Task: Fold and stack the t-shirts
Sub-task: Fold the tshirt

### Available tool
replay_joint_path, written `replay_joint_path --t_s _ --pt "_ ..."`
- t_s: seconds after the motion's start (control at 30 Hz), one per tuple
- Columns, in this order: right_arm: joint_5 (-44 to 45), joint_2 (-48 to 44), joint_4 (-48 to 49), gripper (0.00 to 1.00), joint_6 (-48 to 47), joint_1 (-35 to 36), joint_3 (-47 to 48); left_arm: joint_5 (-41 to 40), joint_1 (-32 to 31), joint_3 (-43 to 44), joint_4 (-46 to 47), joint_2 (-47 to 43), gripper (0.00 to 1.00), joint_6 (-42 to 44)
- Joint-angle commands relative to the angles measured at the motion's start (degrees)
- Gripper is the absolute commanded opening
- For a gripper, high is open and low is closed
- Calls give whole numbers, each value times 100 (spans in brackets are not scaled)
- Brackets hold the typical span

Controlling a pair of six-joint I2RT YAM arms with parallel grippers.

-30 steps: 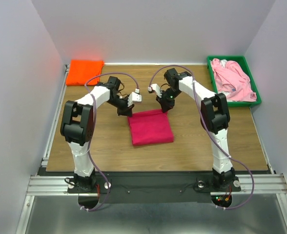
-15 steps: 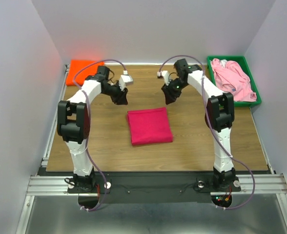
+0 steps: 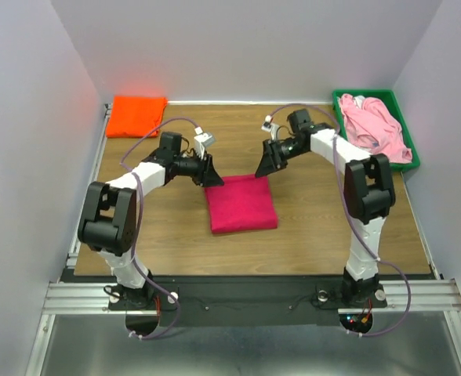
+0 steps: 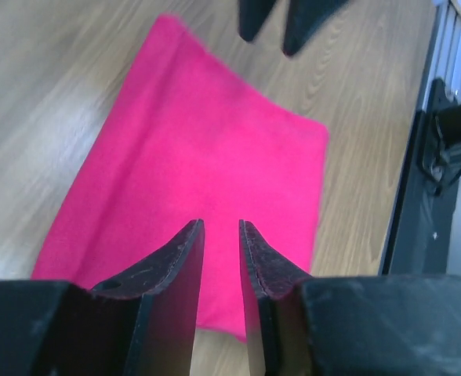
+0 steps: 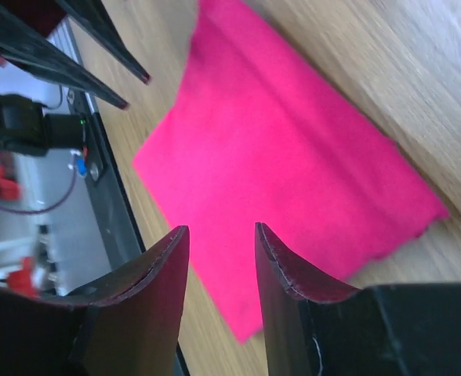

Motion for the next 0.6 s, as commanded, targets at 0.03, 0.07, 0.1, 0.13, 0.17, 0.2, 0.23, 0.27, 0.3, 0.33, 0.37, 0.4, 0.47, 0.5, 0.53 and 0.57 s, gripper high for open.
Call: replay_joint_path --t_s 0.03,0.07,0.1,0.13,0.17,0.2,0.23,0.27,0.3,0.33,0.37,0.4,0.47,0.5,0.53,0.57 --pt "-250 665 1507 44 1254 -28 -77 144 51 117 1090 932 34 -1282" --pt "-205 980 1717 43 1438 -28 19 144 59 301 1212 1334 33 -1397" --pt "-170 1131 1814 43 1527 -28 72 152 59 398 1240 1521 33 -1450" --pt "-22 1272 1981 42 1684 -36 194 135 103 608 1283 1880 32 -1503" --pt "67 1447 2043 42 1747 -45 265 109 129 715 1284 2049 32 -1512" --pt "146 1727 2096 41 1800 -63 362 109 173 855 1275 2216 31 -1530" --pt "286 1895 2166 41 1852 -132 476 100 252 987 1240 2374 31 -1539" --pt "313 2028 2176 41 1957 -168 590 48 305 1310 1161 2689 30 -1530" --pt "435 2220 2193 40 1993 -203 852 30 349 1496 1082 2822 28 -1521" --pt "497 2275 2193 40 2002 -256 985 56 393 1681 1003 2946 28 -1504" --pt "542 2301 2185 40 1994 -282 1117 56 463 2031 794 3086 27 -1469" --pt "568 2301 2176 40 2002 -309 1275 65 498 2173 713 3096 27 -1381" --pt "577 2153 2167 42 2054 -370 1767 170 542 2358 590 2843 27 -1284" --pt "569 2065 2158 43 2116 -379 1769 214 534 2342 589 2676 28 -1258" --pt "429 1777 2158 44 2160 -397 1821 284 534 2220 589 2283 28 -1223" --pt "350 1609 2158 47 2239 -397 1761 319 508 2123 589 2079 29 -1205"
